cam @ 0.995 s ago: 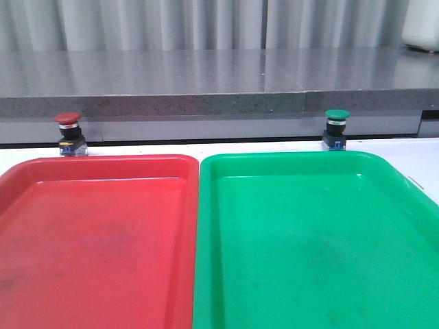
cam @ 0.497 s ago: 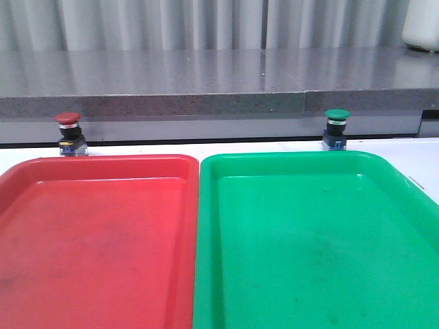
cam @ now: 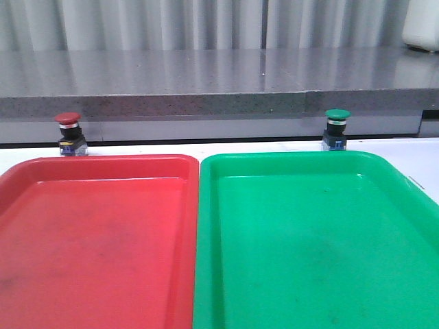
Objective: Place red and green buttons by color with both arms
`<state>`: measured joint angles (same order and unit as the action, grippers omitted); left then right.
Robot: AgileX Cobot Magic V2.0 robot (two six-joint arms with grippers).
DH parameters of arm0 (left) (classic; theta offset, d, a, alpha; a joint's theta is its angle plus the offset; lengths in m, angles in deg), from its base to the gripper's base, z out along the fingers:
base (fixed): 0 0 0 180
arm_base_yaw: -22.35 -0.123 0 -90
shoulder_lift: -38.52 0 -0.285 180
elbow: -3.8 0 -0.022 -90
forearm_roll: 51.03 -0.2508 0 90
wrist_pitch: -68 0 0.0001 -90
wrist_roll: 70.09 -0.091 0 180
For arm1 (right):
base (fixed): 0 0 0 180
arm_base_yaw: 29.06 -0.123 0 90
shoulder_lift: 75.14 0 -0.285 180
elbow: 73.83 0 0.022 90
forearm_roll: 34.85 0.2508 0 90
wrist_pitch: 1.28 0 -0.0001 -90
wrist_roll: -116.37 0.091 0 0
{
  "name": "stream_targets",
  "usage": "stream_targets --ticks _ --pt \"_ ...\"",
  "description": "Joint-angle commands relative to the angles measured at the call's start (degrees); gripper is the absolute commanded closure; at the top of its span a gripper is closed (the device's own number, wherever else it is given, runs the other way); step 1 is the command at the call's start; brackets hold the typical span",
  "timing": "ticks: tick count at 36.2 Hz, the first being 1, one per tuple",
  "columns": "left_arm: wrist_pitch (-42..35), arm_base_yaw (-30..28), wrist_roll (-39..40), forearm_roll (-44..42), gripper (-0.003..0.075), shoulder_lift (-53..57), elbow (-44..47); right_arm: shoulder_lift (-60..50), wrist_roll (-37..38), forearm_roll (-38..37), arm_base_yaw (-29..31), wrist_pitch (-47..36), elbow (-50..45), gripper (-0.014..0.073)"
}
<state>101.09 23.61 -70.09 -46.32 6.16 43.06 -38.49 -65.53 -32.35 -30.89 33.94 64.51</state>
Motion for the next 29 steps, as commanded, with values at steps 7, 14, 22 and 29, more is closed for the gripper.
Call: stream_targets --ticks 7,14,22,29 --pt "-4.5 -0.2 0.0 0.0 0.0673 -6.1 -0.2 6.4 -0.8 -0.6 0.3 -4.3 1.4 0.0582" --pt "-6.4 -0.2 -1.2 0.0 0.0145 -8.5 -0.2 8.5 -0.9 -0.7 0.3 -4.5 1.4 0.0022" --pt "-6.6 1.0 -1.2 0.0 0.0144 -19.7 -4.3 8.6 -0.9 -0.7 0.3 -4.5 1.4 -0.0018" --pt "-6.7 4.8 -1.4 0.0 0.0145 -36.5 -14.7 8.6 -0.9 -0.7 0.3 -4.5 1.4 -0.0018"
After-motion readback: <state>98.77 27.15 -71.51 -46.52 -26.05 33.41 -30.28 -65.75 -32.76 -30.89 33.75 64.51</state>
